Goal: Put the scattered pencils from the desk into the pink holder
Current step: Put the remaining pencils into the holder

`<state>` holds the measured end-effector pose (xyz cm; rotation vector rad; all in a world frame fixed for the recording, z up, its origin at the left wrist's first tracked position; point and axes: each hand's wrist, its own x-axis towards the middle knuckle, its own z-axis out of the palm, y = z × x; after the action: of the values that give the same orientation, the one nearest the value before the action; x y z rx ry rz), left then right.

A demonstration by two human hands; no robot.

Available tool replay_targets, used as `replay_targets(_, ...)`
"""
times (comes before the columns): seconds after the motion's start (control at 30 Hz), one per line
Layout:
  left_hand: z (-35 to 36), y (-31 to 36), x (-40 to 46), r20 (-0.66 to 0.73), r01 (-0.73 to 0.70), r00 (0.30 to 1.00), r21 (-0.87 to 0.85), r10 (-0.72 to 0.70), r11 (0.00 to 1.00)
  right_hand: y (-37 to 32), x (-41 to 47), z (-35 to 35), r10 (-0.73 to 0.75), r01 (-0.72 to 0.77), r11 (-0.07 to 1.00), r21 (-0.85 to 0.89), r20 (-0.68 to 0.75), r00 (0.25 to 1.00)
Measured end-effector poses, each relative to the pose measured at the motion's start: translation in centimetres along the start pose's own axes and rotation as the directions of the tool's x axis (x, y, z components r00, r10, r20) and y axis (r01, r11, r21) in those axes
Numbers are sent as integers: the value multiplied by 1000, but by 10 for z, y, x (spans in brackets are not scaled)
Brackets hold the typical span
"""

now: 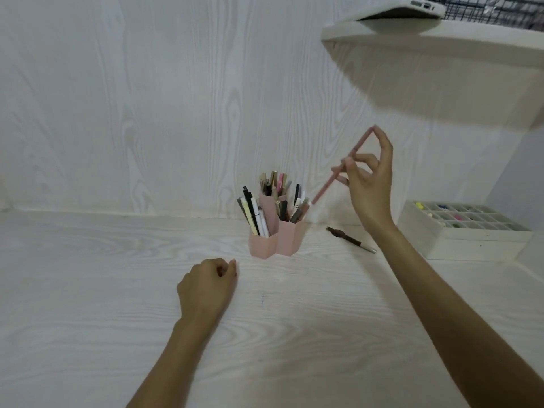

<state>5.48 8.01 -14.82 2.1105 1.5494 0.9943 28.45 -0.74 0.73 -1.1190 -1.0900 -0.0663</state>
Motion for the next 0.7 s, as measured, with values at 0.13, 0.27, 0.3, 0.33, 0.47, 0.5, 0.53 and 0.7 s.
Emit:
replay_targets(0.13, 1, 1, -1, -2, -3, 1000, -4, 3, 1000, 4, 35, 45, -49, 50, 991, -125, 13, 999)
replay_targets(0.27, -1, 3, -1, 9, 5, 1000, -15, -5, 1000, 24, 32, 75, 1, 48, 930, -364, 135, 991)
replay_targets(0.3, -2, 3, -1, 7, 5, 1000, -22, -5, 1000, 30, 28, 79, 16, 56, 908, -416, 168, 986)
replay_targets(0.33, -2, 3, -1, 7, 2, 1000, -26, -2, 1000, 37, 23, 79, 29, 74, 878, -472, 208, 978)
replay_targets(0.47, -3, 2, -1, 25, -2, 1000, -38, 3, 999, 57, 10, 74, 42, 251, 679, -690, 377, 925)
replay_targets(0.5, -2, 2, -1, 31, -2, 999, -39, 4, 999, 60, 12, 72, 59, 258, 657, -709, 389, 919)
replay_targets(0.53, -2, 2, -1, 34, -6, 999, -39, 7, 999, 59, 16, 71, 94, 238, 659, -714, 392, 915)
replay_targets(0.7, -1, 2, -1, 40, -9, 999, -34, 10, 999, 43, 48, 48, 295, 127, 760, -638, 512, 807)
